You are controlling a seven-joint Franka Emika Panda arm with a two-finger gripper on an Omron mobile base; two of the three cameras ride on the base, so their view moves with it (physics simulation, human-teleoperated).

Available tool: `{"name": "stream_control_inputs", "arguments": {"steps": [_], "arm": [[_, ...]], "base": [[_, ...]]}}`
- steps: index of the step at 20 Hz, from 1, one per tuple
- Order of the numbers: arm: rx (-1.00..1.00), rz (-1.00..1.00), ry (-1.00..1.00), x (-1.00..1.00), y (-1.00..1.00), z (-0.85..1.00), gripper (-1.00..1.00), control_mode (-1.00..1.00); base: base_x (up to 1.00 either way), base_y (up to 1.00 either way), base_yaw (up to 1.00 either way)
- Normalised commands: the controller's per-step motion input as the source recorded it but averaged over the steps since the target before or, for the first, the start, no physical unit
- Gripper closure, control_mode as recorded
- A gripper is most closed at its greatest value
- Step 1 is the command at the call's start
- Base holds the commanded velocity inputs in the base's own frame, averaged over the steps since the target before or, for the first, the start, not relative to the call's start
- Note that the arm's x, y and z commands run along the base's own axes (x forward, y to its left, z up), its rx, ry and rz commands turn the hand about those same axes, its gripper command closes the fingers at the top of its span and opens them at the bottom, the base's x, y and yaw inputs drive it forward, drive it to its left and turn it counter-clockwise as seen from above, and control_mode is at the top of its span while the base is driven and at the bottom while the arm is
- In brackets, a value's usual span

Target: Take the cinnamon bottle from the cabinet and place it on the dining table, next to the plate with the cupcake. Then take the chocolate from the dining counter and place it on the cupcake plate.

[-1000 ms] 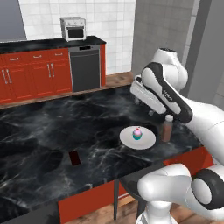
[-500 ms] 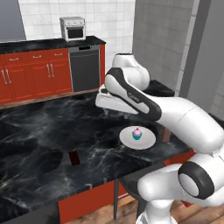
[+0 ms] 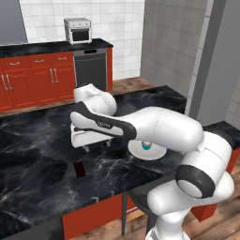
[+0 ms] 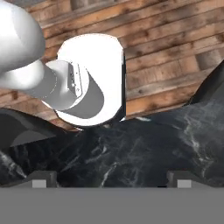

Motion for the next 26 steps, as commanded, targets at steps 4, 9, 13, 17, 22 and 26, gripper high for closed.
{"name": "stream_control_inputs", "arguments": {"steps": [4,9,13,17,22,26], "arm": [[-0.1,-0.04,0.16,0.0,0.54,-0.81,-1.0,-1.0],[-0.02,-0.2,0.12,0.04,0.26,-0.72,-1.0,-1.0],[0.0,-0.06,-0.02,0.13,0.0,-0.56,-1.0,-1.0],[0.0,0.0,-0.11,0.14,0.0,-0.49,-1.0,-1.0],[0.02,0.0,-0.11,0.17,0.0,-0.28,-1.0,-1.0],[0.11,0.01,-0.07,0.26,0.0,-0.19,-1.0,-1.0]], "base": [[0.0,0.0,0.0],[0.0,0.0,0.0],[0.0,0.0,0.0],[0.0,0.0,0.0],[0.0,0.0,0.0],[0.0,0.0,0.0]]}}
